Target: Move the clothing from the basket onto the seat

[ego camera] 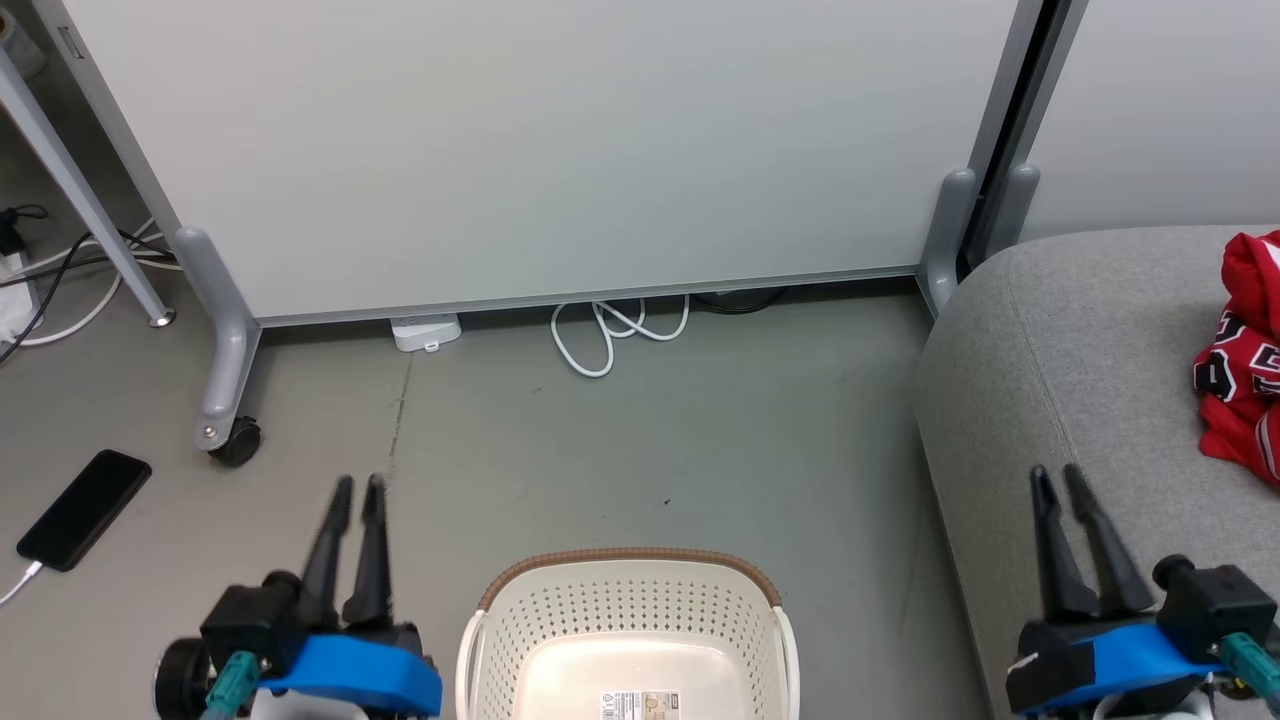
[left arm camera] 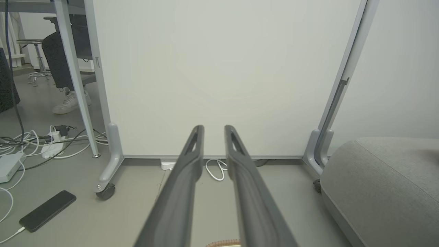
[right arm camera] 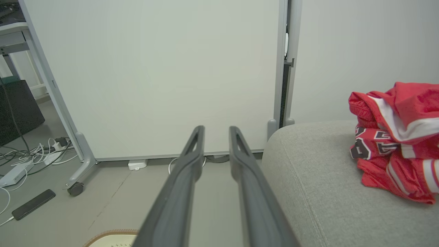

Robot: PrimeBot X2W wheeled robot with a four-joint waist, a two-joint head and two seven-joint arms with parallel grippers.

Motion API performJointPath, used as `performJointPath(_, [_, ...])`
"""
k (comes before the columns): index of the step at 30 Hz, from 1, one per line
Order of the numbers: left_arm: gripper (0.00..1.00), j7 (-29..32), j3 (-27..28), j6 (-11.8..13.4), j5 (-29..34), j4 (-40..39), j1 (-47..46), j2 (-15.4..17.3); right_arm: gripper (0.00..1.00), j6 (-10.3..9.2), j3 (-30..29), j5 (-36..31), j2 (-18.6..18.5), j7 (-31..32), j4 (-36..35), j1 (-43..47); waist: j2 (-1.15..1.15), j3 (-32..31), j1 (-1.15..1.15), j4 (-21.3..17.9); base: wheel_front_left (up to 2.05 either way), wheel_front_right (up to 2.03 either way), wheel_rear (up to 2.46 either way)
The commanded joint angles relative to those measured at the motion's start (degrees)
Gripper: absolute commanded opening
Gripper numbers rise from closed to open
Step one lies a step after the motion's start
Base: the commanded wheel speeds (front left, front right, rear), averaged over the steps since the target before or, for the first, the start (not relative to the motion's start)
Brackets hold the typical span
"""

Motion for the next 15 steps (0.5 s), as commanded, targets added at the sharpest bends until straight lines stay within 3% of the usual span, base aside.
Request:
performJointPath(1, [0.00, 0.14, 0.09, 0.00, -0.26, 0.18, 0.04, -0.01, 0.00, 0.00, -0.10, 0.26, 0.00, 0.15, 0.21, -0.05, 0.00, 0.00, 0.00, -0.01, 0.00, 0.00, 0.00])
performJointPath(15, [0.00, 3.70, 1.68, -0.15, -13.65, 0.82, 0.31, -0.13, 0.00, 0.00, -0.44, 14.12, 0.05, 3.93, 1.51, -0.37, 0.00, 0.02, 0.00, -0.32, 0.00, 0.00, 0.00])
